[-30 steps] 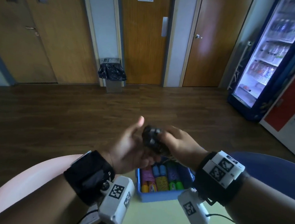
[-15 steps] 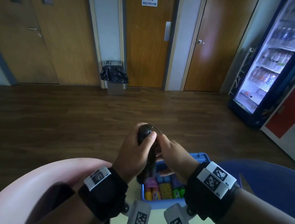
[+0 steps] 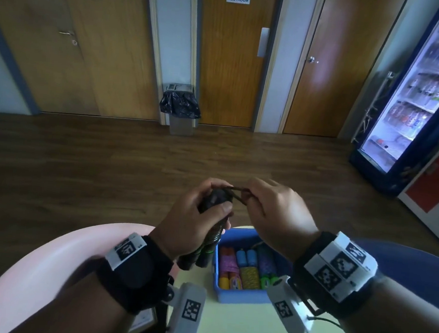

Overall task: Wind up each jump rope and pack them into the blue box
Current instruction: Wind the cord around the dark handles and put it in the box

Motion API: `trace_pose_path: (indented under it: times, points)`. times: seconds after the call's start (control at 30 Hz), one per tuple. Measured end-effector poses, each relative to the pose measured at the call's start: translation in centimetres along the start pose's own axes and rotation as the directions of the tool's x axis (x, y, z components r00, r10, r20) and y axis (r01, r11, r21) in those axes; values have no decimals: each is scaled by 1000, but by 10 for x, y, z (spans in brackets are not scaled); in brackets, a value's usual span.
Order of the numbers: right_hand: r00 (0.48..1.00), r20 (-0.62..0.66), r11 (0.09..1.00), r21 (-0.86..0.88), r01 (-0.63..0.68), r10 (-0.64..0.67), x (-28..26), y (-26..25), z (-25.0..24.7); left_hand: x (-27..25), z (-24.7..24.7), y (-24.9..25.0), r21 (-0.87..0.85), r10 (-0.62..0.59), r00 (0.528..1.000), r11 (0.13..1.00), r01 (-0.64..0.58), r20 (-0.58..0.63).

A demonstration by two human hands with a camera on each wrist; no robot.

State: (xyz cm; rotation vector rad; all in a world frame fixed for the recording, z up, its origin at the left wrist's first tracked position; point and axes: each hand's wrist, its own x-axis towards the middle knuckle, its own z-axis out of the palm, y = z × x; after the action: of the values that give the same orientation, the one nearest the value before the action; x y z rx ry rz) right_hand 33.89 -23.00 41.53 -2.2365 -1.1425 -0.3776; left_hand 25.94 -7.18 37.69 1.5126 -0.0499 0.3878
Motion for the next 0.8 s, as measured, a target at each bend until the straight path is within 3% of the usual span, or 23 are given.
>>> trace_pose_path:
  times: [0.13,0.27,0.33,0.5,0.8]
  points:
    - [993,41,967,229,-113,107,-7,-12,14,-1,3,-6,-159,-106,993,982,98,-42]
    - [954,139,895,332,-298,266,-7,-21,24,-3,10,-6,-212,-189,978,963,166,-92]
    - [944,126,874,358,-329,304,-7,-25,27,-2,11,-7,-240,-222,970,951,193,-99]
    - [962,37,916,298,-270,272,-9,-32,33,1,13,-6,-339,-280,953,913,228,-113]
    - [977,19,943,260,-208,211,-10,-37,41,-1,8,-10,-475,-342,937,837,273,-65]
